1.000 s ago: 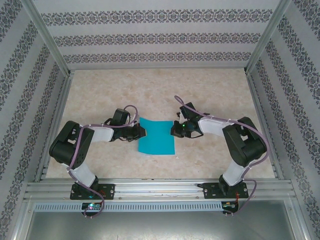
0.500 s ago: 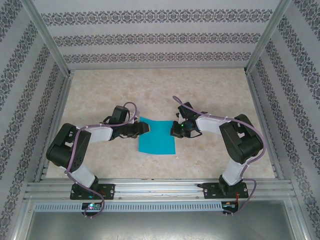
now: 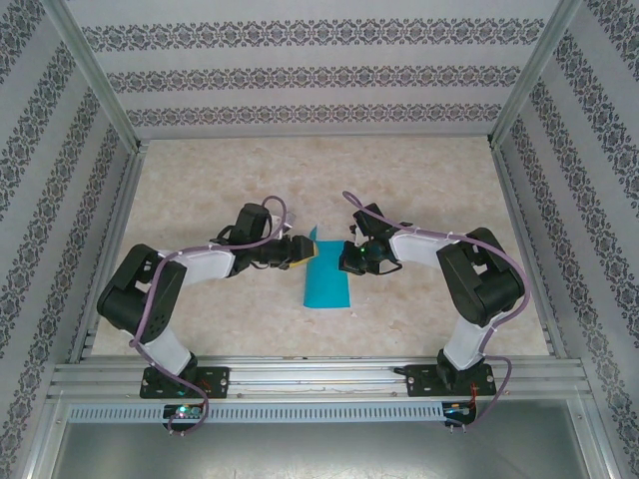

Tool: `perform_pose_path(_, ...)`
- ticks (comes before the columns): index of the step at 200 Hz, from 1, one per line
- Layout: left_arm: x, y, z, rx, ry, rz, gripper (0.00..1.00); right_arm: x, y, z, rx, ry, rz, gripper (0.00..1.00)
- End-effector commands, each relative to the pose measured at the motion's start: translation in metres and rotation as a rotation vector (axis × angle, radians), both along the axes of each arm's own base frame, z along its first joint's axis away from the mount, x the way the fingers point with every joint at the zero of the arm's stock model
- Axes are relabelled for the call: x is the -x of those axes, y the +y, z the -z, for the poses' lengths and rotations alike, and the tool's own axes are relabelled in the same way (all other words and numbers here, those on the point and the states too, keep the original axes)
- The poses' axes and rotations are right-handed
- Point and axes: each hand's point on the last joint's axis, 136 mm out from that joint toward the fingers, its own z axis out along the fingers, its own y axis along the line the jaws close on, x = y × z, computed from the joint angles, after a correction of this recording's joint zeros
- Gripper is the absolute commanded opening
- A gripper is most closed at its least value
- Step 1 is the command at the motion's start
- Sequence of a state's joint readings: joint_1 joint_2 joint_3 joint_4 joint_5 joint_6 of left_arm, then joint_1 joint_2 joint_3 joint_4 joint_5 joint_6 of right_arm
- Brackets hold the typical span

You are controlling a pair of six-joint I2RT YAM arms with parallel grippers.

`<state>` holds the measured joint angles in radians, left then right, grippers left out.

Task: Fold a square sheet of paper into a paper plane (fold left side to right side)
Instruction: First fold in half a square sheet of paper at the center of the table.

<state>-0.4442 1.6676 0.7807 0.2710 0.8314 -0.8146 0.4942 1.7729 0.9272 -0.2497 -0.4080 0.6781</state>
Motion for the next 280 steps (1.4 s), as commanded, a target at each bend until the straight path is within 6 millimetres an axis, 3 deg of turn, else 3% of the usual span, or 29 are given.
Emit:
perform_pose_path(1, -0.005, -0.016, -0.006, 0.036, -0.021, 0.026, 0.52, 0.010, -0.006, 0.020, 0.057, 0.041, -0.007, 0.07)
perform_pose_path(62, -0.010, -0.022, 0.011, -0.002, -0.011, 0.018, 0.51, 0.008, 0.001, 0.012, 0.008, 0.013, -0.001, 0.07)
perform_pose_path(129, -0.015, -0.018, 0.026, -0.064, 0.005, -0.008, 0.29, 0.001, 0.009, -0.002, -0.047, -0.027, 0.003, 0.04)
perform_pose_path(179, -0.010, -0.018, 0.031, -0.098, 0.010, 0.015, 0.16, -0.004, 0.003, -0.017, -0.053, -0.072, 0.022, 0.06)
perform_pose_path(211, -0.008, -0.017, 0.034, -0.110, 0.013, 0.019, 0.13, -0.006, -0.011, -0.029, -0.049, -0.107, 0.043, 0.15)
perform_pose_path(242, -0.008, -0.017, 0.034, -0.113, 0.012, 0.018, 0.13, -0.007, -0.021, -0.042, -0.086, -0.153, 0.047, 0.33)
perform_pose_path(280, -0.008, -0.017, 0.036, -0.116, 0.015, 0.017, 0.13, -0.006, -0.003, -0.060, -0.264, -0.198, 0.021, 0.54)
